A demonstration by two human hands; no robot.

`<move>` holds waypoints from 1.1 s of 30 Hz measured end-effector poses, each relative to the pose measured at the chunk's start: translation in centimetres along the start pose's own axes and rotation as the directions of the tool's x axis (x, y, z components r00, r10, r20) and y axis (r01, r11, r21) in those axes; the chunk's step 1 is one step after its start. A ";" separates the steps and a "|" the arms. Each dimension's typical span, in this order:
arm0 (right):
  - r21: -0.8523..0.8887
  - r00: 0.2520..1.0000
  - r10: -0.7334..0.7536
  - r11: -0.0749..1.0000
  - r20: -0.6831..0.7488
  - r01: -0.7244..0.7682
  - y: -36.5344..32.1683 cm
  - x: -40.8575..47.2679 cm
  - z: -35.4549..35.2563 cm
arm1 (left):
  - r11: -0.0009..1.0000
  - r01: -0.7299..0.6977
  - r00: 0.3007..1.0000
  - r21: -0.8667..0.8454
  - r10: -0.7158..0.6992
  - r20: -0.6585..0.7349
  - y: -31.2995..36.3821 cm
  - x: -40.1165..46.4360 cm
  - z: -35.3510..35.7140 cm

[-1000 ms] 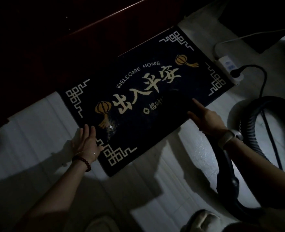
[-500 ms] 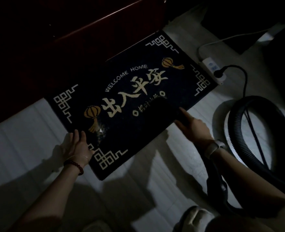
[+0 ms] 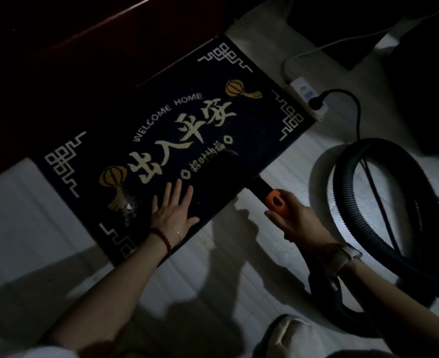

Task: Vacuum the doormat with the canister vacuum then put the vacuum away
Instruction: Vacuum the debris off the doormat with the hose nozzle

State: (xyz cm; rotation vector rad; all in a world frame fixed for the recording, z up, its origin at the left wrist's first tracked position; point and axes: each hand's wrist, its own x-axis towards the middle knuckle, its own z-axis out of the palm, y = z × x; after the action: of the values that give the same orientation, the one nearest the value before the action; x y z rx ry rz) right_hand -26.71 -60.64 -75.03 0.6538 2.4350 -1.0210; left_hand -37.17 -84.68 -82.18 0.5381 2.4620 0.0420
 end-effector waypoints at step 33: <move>-0.191 0.987 -0.159 0.968 0.036 0.163 2.4 -1.6 -1.6 | 0.996 0.087 0.996 -0.013 -0.086 0.031 1.3 0.5 -0.6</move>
State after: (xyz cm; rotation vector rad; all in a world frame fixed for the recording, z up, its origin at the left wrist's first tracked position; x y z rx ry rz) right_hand -24.41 -58.36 -74.42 0.3842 2.5608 -0.8304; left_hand -37.43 -83.19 -81.77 0.4222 2.4506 0.0159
